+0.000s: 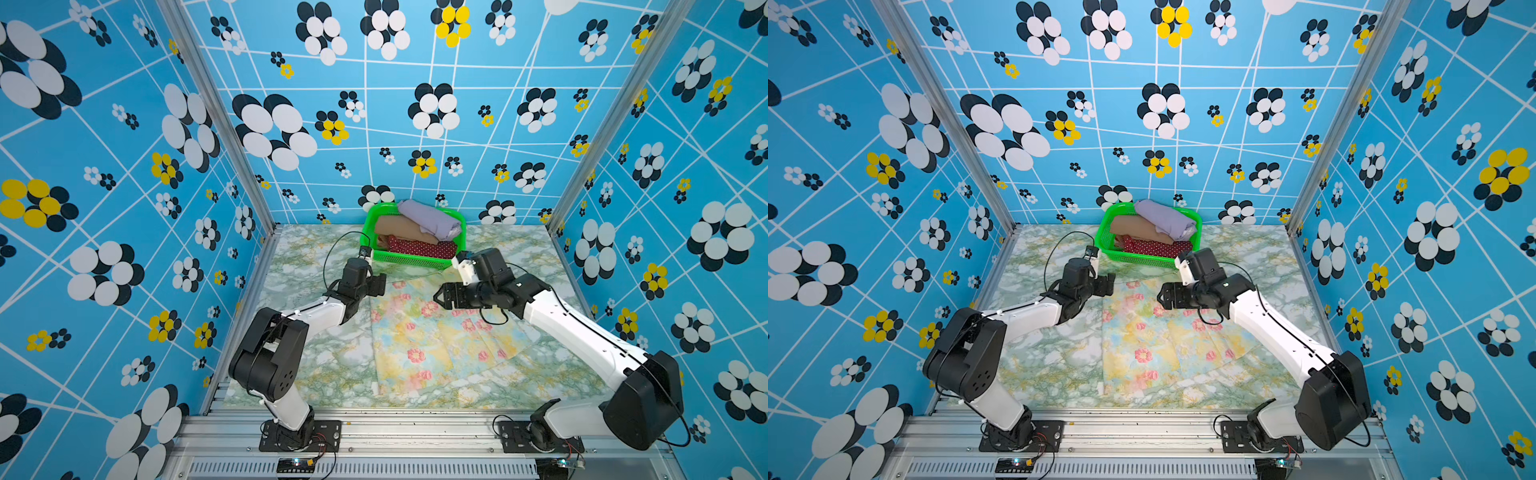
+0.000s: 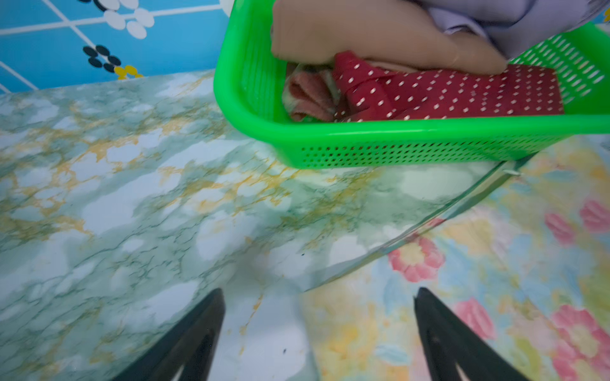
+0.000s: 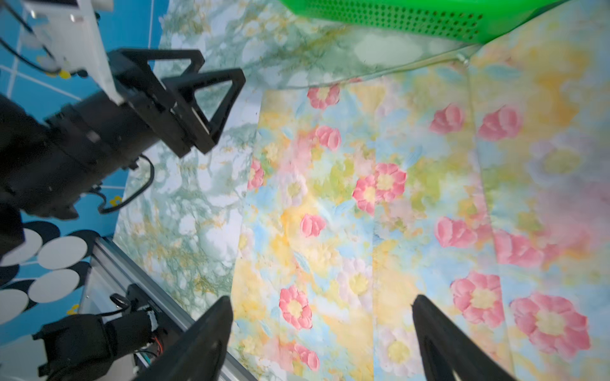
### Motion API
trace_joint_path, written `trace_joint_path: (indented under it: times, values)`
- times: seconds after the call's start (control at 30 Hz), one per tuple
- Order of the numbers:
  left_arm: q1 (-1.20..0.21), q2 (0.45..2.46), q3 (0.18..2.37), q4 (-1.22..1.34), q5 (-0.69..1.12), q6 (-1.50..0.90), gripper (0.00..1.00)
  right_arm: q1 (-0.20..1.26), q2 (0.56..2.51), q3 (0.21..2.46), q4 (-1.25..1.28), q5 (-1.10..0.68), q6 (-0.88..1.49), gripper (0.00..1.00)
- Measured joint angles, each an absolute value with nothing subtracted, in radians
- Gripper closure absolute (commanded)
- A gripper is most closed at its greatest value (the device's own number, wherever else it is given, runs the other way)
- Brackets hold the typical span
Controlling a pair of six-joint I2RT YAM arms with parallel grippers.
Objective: Roll up the skirts
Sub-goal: Flatten out the skirt at the center of the board, then fold the skirt at the center of the board.
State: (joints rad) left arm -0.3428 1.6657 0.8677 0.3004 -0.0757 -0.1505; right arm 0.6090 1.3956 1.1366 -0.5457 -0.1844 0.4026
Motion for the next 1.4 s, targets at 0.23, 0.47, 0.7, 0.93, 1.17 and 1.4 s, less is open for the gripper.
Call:
trace_joint_path:
  times: [0.23,0.47,0.7,0.93,1.17,1.4]
  values:
    - [-0.270,1.754,0.965,0.183,0.048,-0.250,0.50,0.886,1.465,1.123,-0.428,-0.032,0.431,0.27]
    - [-0.273,1.881,1.002,0.153,0.213,-0.312,0.50,1.015,1.655,1.143,-0.401,0.055,0.435,0.20]
    - [-0.273,1.938,1.032,0.181,0.282,-0.350,0.65,1.132,1.774,1.231,-0.406,0.107,0.434,0.20]
    - [-0.273,1.957,1.034,0.205,0.303,-0.365,0.90,1.214,1.894,1.310,-0.411,0.148,0.445,0.24]
    - [-0.273,1.957,1.034,0.197,0.302,-0.366,1.00,1.271,1.994,1.347,-0.464,0.221,0.495,0.32]
    - [-0.272,1.922,1.033,0.152,0.291,-0.350,1.00,1.288,2.004,1.347,-0.496,0.282,0.557,0.66]
